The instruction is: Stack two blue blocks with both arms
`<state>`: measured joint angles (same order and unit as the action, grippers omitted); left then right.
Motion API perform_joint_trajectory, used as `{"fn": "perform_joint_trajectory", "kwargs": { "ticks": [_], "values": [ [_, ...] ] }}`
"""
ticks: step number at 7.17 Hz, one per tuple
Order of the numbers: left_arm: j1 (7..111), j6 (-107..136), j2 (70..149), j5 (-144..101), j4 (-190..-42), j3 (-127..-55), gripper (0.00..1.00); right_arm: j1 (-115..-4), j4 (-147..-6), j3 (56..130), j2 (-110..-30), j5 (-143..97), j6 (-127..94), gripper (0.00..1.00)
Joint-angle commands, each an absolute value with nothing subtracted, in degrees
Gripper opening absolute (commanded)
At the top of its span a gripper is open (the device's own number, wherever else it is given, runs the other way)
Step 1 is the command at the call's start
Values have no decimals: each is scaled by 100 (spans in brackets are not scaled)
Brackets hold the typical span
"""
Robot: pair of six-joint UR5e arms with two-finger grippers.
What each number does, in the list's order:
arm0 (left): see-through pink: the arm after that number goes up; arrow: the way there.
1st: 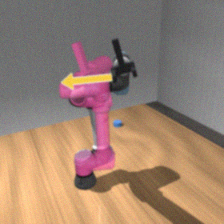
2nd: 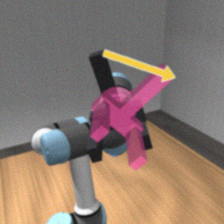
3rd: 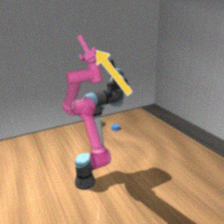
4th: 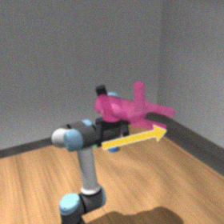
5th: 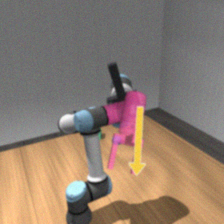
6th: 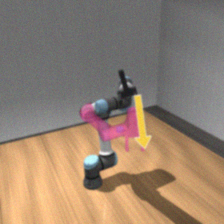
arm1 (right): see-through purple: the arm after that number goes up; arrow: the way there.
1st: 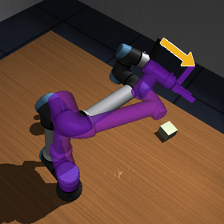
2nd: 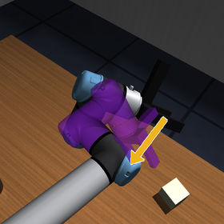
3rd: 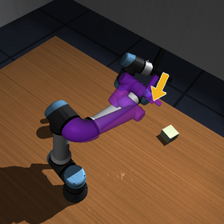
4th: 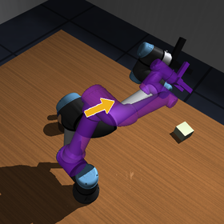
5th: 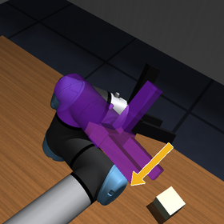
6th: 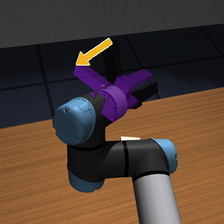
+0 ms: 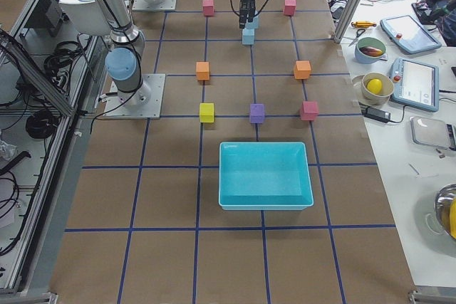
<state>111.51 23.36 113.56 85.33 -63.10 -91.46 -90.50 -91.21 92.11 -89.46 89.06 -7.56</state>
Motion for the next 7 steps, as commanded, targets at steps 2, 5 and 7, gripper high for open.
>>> {"fn": "perform_joint_trajectory", "kwargs": {
  "ticks": [2, 5, 7],
  "values": [
    [11215, 2391, 11443, 8525, -6293, -9158, 0, -9044, -9123, 9211, -8974, 8868, -756, 100],
    [11215, 2381, 11496, 8526, -6310, -9176, 0, -9053, -9132, 9211, -8965, 8842, -765, 100],
    [11215, 2312, 11514, 8525, -6311, -9193, 0, -9053, -9123, 9211, -8974, 8842, -765, 100]
  ]
}}
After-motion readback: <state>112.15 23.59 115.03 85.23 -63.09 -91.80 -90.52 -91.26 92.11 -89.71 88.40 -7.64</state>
